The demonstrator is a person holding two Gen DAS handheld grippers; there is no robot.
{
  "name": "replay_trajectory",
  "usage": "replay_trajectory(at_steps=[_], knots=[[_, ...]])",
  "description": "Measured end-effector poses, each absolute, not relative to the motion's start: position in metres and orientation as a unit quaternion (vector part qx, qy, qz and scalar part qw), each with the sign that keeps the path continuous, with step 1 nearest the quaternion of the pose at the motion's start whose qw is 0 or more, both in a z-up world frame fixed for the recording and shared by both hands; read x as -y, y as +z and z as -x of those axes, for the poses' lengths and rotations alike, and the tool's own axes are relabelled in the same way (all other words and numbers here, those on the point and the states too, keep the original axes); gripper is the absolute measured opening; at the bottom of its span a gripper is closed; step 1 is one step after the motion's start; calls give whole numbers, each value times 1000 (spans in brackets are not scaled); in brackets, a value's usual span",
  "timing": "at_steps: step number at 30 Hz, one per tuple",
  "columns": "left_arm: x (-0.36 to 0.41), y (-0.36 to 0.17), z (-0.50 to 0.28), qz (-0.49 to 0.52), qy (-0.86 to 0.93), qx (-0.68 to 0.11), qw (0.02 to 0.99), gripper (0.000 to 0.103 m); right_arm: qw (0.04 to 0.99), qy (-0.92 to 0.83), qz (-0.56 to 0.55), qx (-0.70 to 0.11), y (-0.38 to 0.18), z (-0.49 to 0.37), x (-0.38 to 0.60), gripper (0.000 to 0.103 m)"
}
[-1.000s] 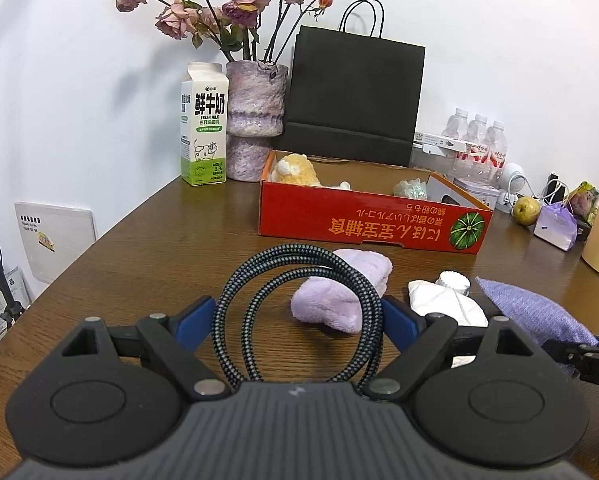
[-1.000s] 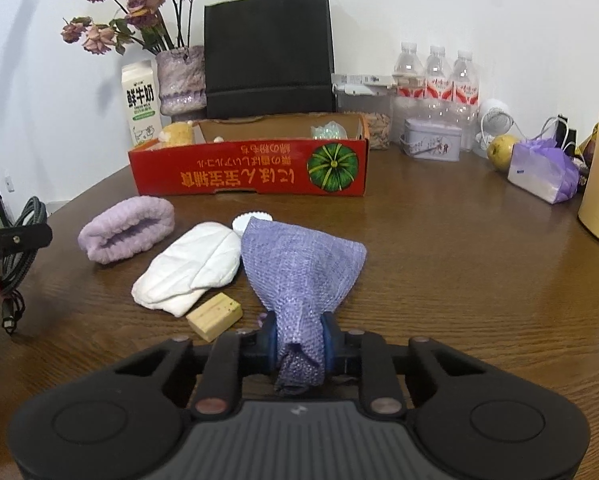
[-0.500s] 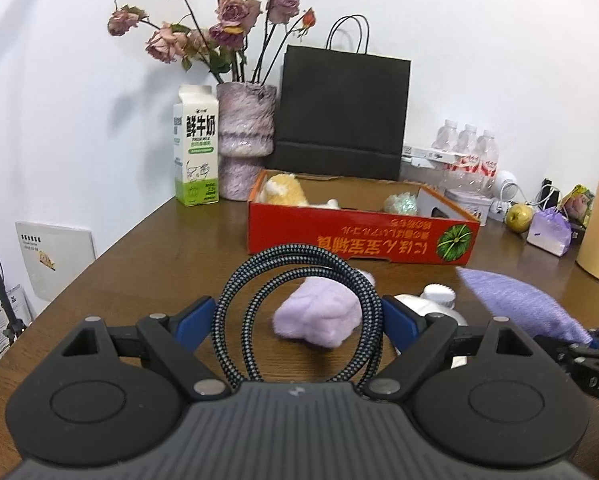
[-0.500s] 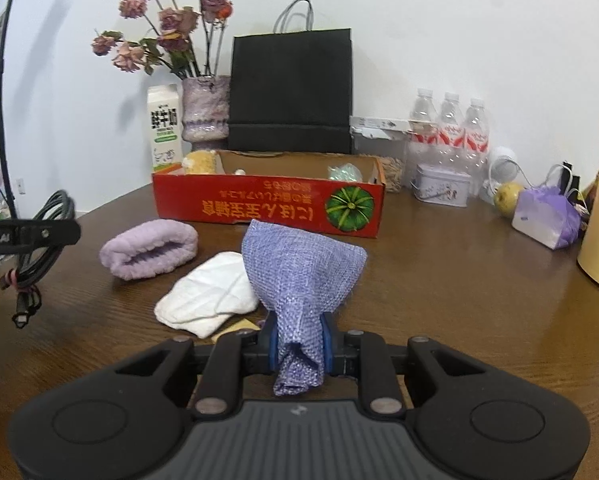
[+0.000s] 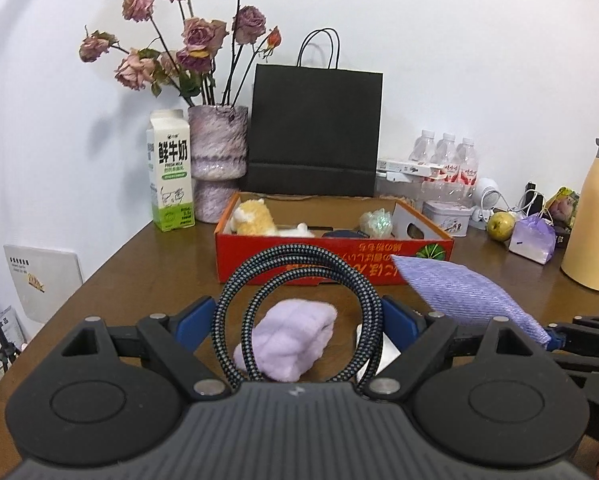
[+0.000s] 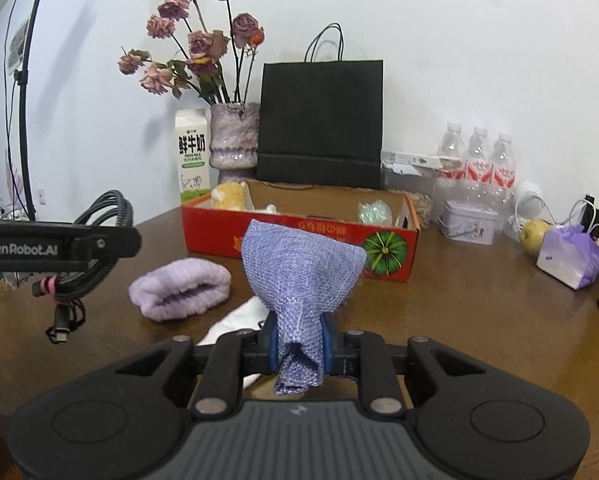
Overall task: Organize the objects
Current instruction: 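Carry the cable and purple pouch with both tools over the red box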
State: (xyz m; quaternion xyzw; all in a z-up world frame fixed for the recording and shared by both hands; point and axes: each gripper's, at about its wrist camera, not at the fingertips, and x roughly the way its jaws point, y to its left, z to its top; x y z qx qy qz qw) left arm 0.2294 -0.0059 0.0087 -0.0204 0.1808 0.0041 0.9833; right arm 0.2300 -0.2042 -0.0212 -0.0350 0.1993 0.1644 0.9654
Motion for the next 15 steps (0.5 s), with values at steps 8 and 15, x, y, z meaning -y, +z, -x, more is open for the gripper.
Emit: replay_trajectory(at_steps=[8, 15], knots=[[16, 17, -243, 13, -3, -177, 984, 89, 967, 169, 39, -188, -12, -239, 198, 19], [22, 22, -260, 10, -6, -175, 985, 89, 968, 171, 44, -180, -4, -252, 196, 19]])
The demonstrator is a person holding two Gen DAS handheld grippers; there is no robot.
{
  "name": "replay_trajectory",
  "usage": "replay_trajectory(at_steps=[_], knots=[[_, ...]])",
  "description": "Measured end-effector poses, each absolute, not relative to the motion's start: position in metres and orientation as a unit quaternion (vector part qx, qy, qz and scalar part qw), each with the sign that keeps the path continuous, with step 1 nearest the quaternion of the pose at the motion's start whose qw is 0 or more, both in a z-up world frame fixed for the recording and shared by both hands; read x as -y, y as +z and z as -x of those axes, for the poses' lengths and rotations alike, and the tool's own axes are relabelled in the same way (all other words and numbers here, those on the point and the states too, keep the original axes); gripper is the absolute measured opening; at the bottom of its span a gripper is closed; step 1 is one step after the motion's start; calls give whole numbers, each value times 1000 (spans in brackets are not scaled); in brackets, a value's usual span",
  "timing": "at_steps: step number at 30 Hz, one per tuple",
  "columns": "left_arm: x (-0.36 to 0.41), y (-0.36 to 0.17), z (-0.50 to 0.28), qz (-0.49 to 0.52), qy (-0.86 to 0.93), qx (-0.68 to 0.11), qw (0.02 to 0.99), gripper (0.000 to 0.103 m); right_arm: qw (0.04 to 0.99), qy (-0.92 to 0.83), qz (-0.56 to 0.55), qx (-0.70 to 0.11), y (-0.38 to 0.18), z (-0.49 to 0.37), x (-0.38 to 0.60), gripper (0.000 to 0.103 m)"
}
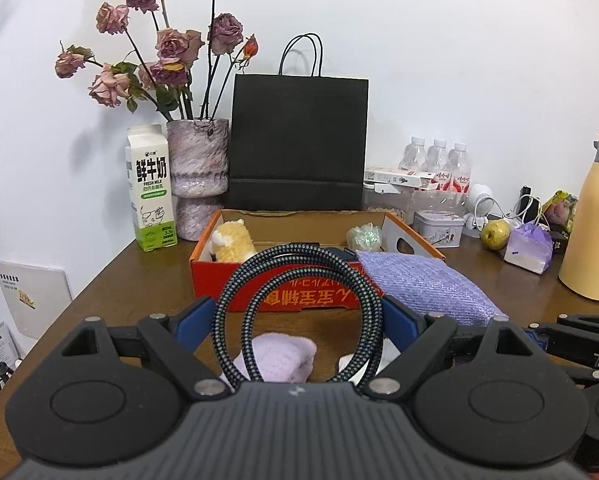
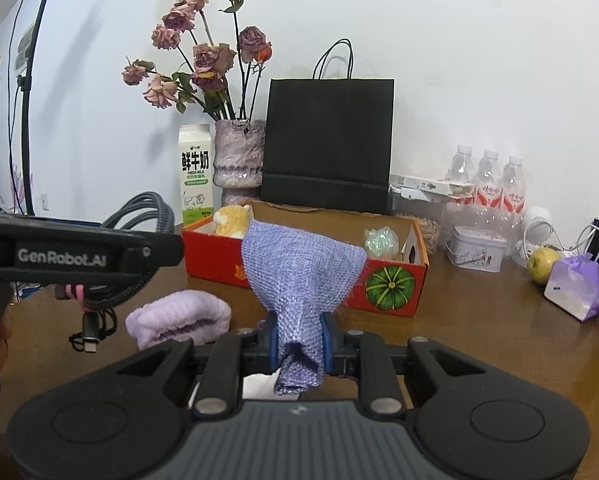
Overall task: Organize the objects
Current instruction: 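Carry the cable and purple pouch with both tools over the red box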
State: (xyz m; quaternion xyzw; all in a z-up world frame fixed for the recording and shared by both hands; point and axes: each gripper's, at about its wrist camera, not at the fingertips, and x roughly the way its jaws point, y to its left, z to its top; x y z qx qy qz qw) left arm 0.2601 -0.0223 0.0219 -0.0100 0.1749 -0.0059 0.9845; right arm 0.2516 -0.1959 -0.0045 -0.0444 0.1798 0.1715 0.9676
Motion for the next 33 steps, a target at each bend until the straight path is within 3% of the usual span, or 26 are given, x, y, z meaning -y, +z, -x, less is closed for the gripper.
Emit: replay_trajectory(at_steps=[33], knots=[[22, 35, -367, 34, -4, -181, 983, 89, 972, 167, 42, -163, 13, -356, 182, 19]])
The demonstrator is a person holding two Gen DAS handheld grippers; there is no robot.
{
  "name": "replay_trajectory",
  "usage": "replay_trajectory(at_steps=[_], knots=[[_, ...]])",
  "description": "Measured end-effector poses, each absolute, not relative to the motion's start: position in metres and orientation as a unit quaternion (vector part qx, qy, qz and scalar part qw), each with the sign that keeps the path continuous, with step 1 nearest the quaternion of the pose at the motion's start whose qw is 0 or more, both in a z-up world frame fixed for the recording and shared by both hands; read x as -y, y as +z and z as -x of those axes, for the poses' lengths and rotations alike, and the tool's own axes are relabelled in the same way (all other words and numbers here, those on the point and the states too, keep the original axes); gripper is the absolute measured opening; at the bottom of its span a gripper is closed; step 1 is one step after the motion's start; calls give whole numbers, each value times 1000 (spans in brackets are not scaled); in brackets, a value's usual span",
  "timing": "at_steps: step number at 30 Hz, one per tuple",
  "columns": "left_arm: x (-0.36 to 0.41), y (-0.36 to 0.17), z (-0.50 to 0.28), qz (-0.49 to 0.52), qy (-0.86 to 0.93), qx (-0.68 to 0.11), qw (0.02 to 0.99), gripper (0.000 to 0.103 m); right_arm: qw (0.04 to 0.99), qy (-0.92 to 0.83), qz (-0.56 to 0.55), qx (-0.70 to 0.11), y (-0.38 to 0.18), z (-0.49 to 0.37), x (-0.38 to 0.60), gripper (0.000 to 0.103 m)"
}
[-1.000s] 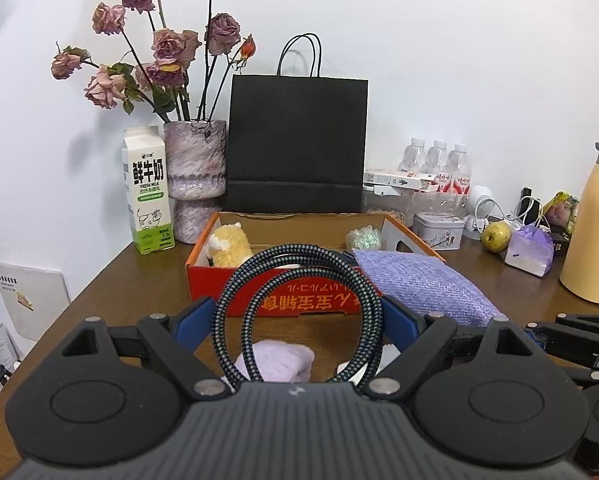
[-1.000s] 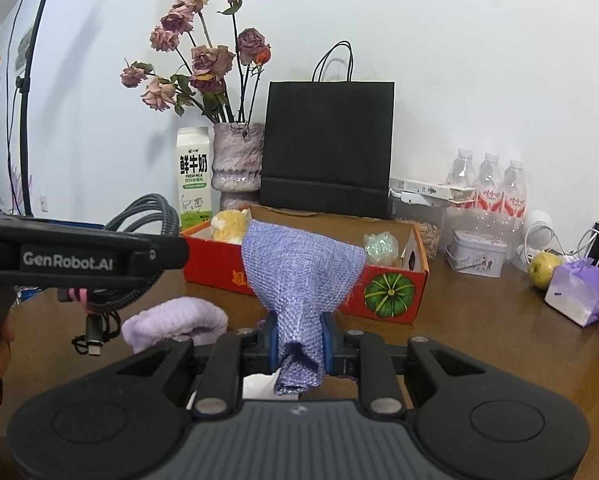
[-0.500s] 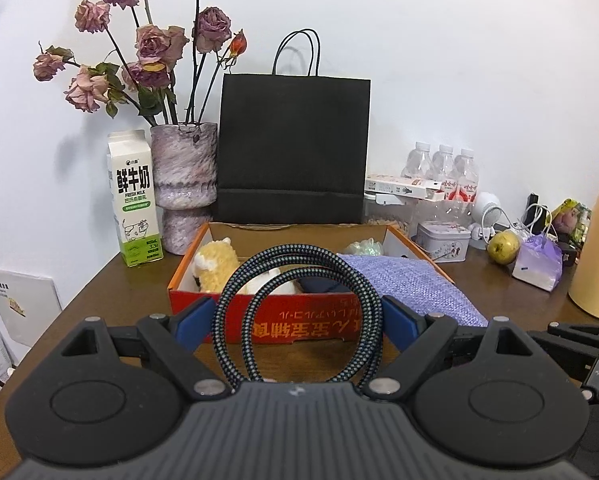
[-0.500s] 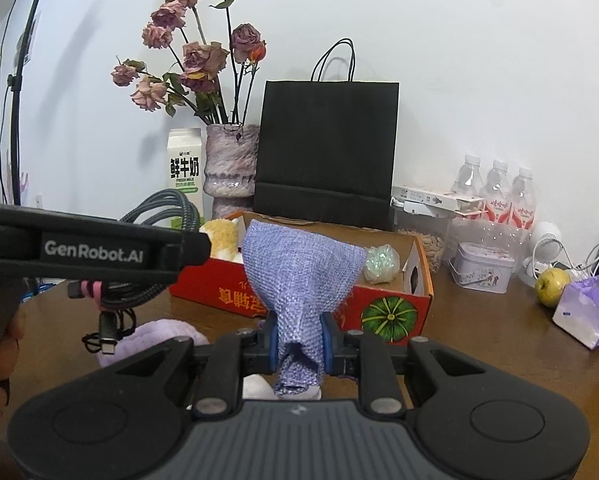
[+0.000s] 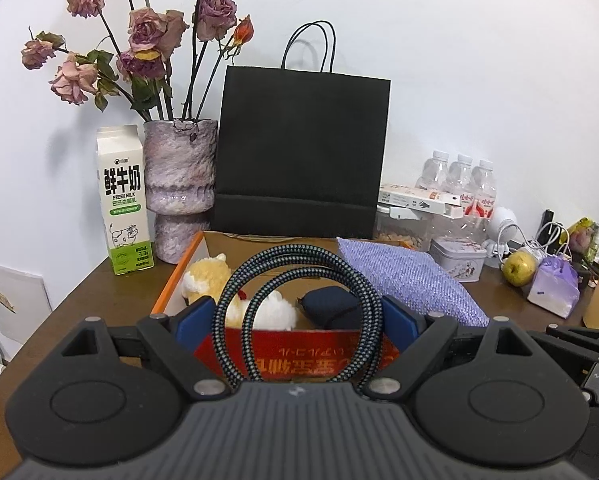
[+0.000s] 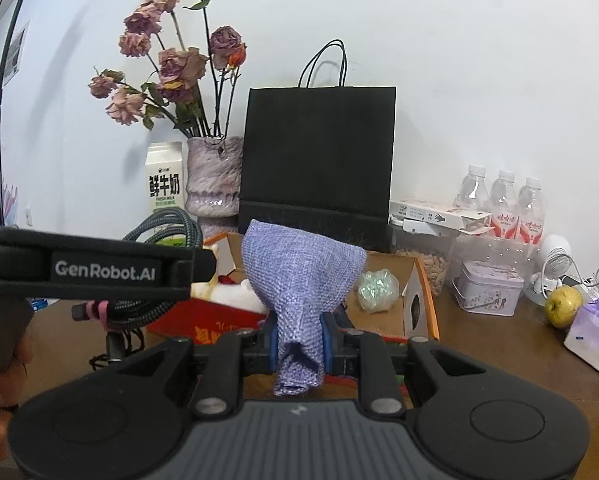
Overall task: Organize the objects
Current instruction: 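Carry the cable and purple pouch with both tools over the red box, then open both tools to drop the cable and pouch into the red box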
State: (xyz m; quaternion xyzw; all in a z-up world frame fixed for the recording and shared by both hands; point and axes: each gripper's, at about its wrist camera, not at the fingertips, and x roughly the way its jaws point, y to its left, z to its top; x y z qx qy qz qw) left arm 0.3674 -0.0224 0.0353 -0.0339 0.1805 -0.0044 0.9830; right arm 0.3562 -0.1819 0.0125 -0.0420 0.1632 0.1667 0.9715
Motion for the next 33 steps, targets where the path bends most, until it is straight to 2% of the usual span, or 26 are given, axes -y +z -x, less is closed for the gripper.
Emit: replay_trajectory(at_steps=[29, 32, 33], knots=[[16, 37, -471, 51, 4, -190, 980, 89, 971, 162, 35, -171, 10, -461, 168, 19], [12, 32, -486, 59, 5, -199, 978, 92, 971, 158, 34, -178, 6, -474, 167, 22], [11, 31, -490, 62, 8, -199, 978, 103, 971, 155, 33, -181, 5, -479, 167, 28]])
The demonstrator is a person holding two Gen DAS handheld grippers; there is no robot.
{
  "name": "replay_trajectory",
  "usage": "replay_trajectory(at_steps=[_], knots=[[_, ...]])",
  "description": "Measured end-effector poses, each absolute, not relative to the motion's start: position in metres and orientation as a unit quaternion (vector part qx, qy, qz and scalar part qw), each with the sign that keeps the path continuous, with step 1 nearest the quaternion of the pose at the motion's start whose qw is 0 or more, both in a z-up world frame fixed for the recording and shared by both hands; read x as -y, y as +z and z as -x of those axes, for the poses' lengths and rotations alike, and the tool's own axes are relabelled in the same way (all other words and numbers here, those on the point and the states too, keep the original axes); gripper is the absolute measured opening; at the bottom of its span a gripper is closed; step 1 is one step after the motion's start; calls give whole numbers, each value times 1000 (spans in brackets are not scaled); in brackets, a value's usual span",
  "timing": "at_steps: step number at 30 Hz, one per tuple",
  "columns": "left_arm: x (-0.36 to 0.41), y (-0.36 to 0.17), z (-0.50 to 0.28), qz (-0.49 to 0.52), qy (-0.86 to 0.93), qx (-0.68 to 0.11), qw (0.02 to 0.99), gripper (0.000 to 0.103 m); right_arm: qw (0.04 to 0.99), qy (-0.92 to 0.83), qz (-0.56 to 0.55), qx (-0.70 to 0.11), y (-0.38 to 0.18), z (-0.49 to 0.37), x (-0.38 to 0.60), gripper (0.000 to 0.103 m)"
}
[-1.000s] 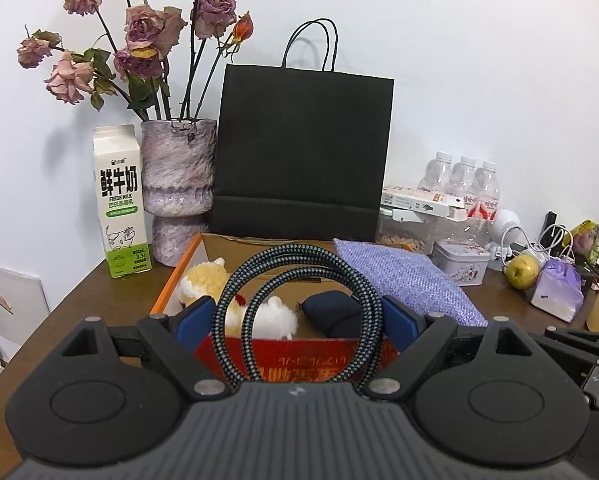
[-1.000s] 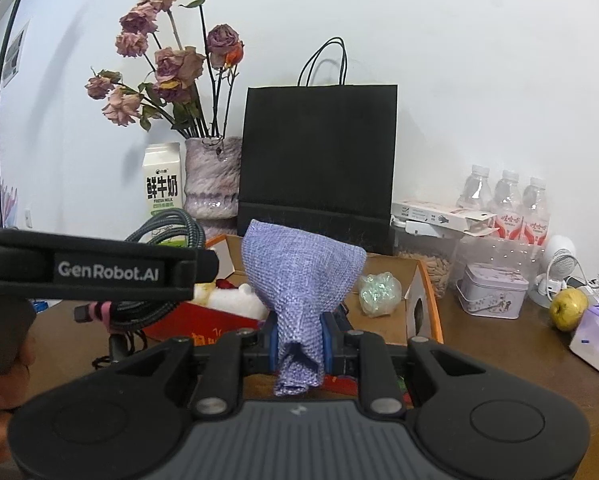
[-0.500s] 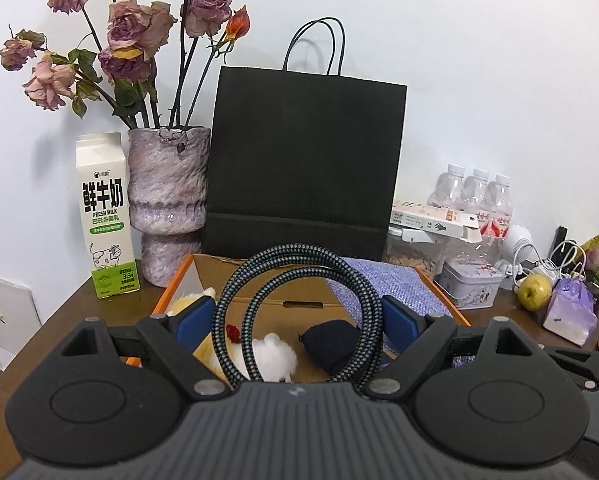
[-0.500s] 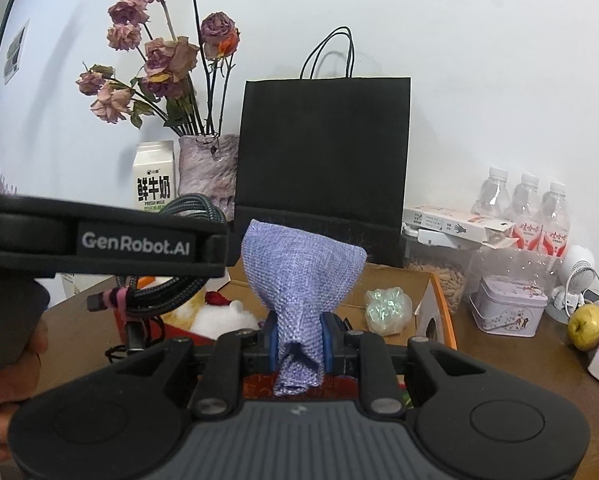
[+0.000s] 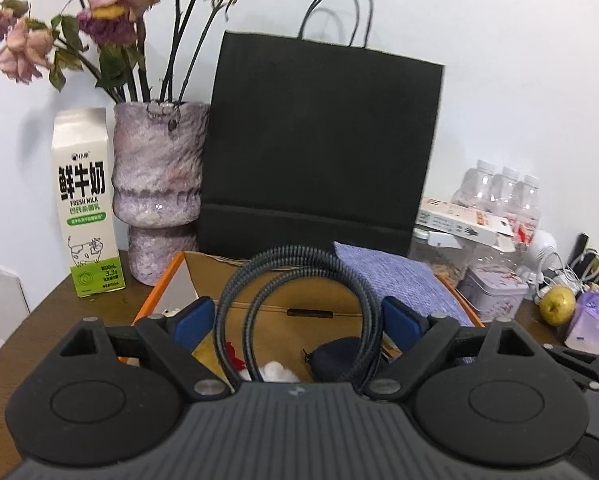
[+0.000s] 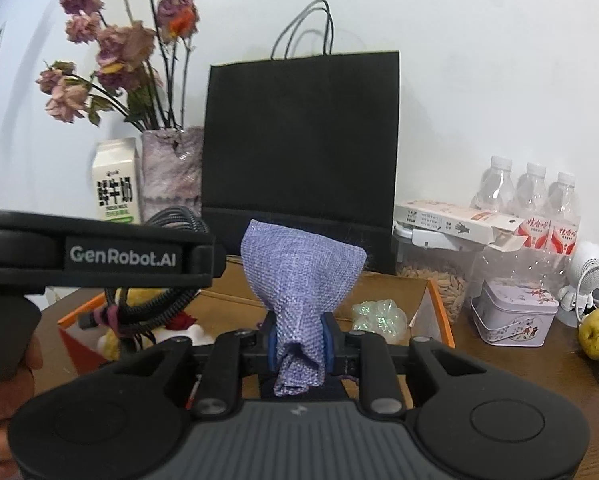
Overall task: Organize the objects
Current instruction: 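Open both tools to drop the cable and pouch into the red box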
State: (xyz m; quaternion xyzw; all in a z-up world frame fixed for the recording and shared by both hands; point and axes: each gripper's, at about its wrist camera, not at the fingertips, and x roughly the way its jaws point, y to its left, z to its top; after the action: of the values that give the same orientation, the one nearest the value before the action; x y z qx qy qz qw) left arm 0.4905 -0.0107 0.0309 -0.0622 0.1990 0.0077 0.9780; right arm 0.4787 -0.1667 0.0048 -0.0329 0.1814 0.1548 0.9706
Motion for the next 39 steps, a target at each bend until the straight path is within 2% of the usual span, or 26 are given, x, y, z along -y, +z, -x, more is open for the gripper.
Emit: replay_trajectory(at_steps=[1, 2, 3, 4, 5, 39], knots=[[9, 29, -494, 66, 11, -198, 978, 103, 971, 150, 33, -184, 3, -482, 167, 34], [7, 28, -496, 69, 14, -197, 978, 103, 971, 145, 33, -186, 2, -485, 167, 56], [6, 27, -498, 69, 16, -202, 977, 103, 971, 137, 34, -191, 0, -489, 167, 86], [5, 26, -501, 71, 16, -208, 975, 103, 972, 130, 35, -193, -2, -491, 168, 98], [4, 26, -501, 73, 16, -211, 975, 103, 973, 123, 34, -192, -3, -492, 169, 103], [1, 31, -456, 55, 19, -196, 979, 103, 975, 121, 24, -186, 4, -460, 183, 103]])
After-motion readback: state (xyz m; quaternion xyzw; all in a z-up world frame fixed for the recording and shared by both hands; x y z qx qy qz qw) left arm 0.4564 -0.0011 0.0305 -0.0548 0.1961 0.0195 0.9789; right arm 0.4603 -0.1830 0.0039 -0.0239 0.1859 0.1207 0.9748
